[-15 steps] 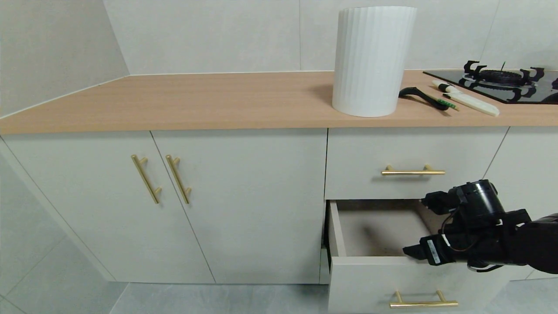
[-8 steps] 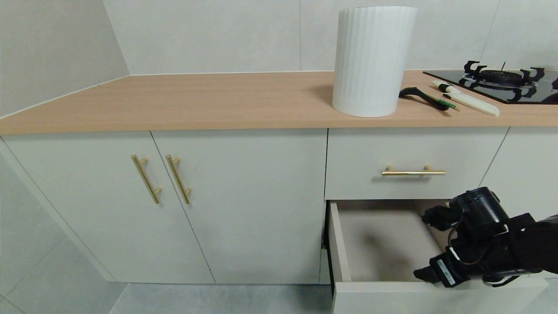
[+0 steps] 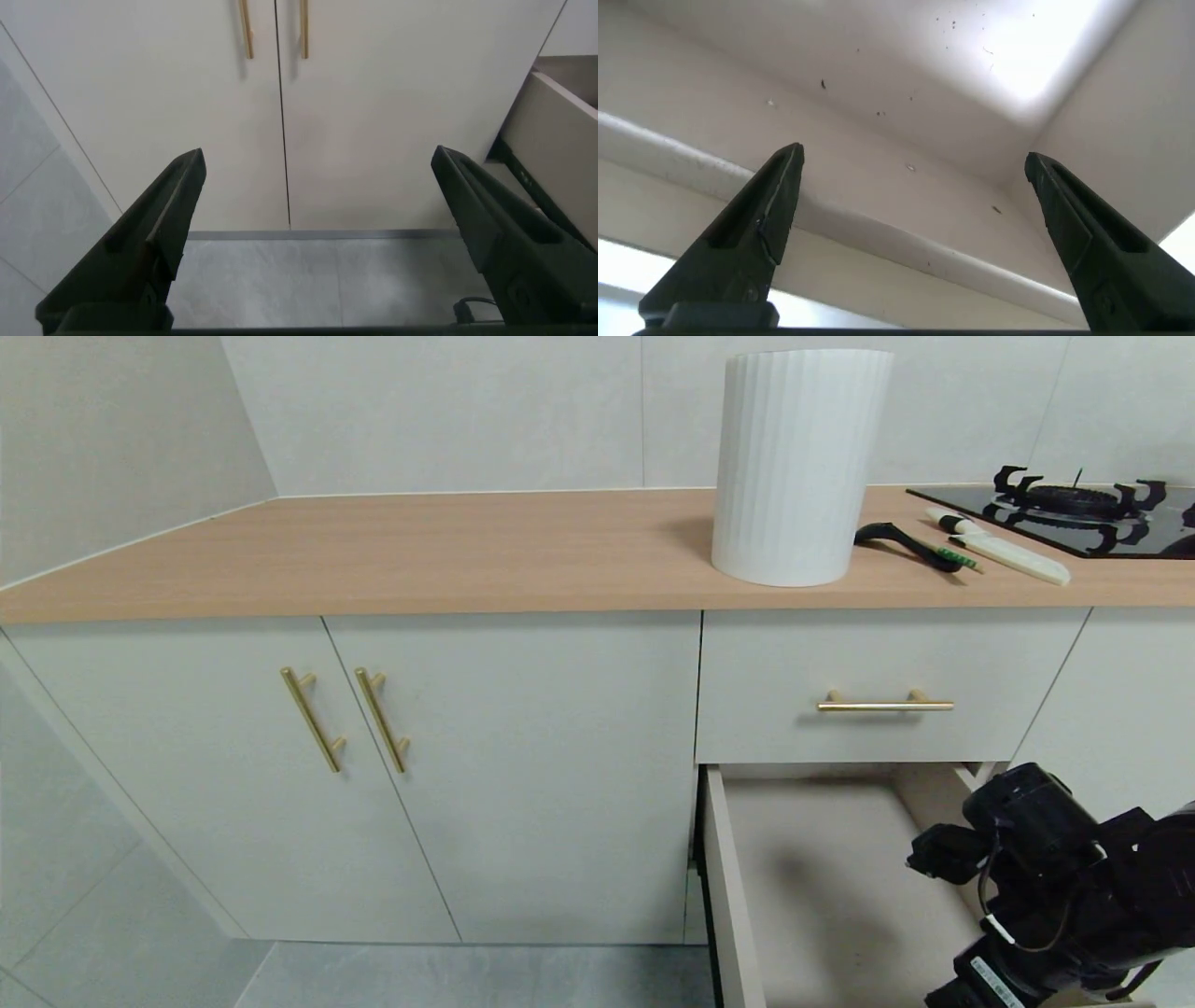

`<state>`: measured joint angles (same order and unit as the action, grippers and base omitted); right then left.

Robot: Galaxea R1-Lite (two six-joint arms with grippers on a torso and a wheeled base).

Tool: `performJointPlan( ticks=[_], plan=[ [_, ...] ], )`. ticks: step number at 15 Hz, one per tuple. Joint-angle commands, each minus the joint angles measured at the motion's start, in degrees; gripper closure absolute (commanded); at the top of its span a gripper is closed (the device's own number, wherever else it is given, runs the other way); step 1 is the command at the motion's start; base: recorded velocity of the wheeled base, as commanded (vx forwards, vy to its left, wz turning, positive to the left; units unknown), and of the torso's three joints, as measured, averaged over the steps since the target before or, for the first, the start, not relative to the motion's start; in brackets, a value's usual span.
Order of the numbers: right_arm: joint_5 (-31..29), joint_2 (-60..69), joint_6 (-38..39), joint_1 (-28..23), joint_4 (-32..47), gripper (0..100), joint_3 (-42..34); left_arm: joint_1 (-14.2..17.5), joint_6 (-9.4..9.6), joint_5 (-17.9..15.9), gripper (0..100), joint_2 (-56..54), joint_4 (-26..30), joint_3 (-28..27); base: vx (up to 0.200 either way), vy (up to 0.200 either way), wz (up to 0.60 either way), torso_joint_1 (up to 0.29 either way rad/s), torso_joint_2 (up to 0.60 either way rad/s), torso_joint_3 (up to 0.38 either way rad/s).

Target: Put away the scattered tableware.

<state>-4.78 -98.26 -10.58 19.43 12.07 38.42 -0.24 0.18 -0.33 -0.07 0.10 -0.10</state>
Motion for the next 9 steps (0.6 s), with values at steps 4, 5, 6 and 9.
performJointPlan(
  ticks=[4,5,6,9],
  plan=[
    [-2.3,2.3,-0.7,2.7,5.3,0,-0.2,0.0,-0.01,0.0,0,0.1,0.0,0.0,0.000,0.000,0.00,0.000,0.00,0.000],
    [-2.5,2.4,-0.7,3.1,6.5,0,-0.1,0.0,-0.01,0.0,0,0.1,0.0,0.0,0.000,0.000,0.00,0.000,0.00,0.000],
    [-2.5,2.6,-0.7,3.1,6.6,0,0.1,0.0,-0.01,0.0,0,0.1,0.0,0.0,0.000,0.000,0.00,0.000,0.00,0.000],
    [-2.5,3.8,-1.0,3.1,6.9,0,0.1,0.0,-0.01,0.0,0,0.1,0.0,0.0,0.000,0.000,0.00,0.000,0.00,0.000]
  ],
)
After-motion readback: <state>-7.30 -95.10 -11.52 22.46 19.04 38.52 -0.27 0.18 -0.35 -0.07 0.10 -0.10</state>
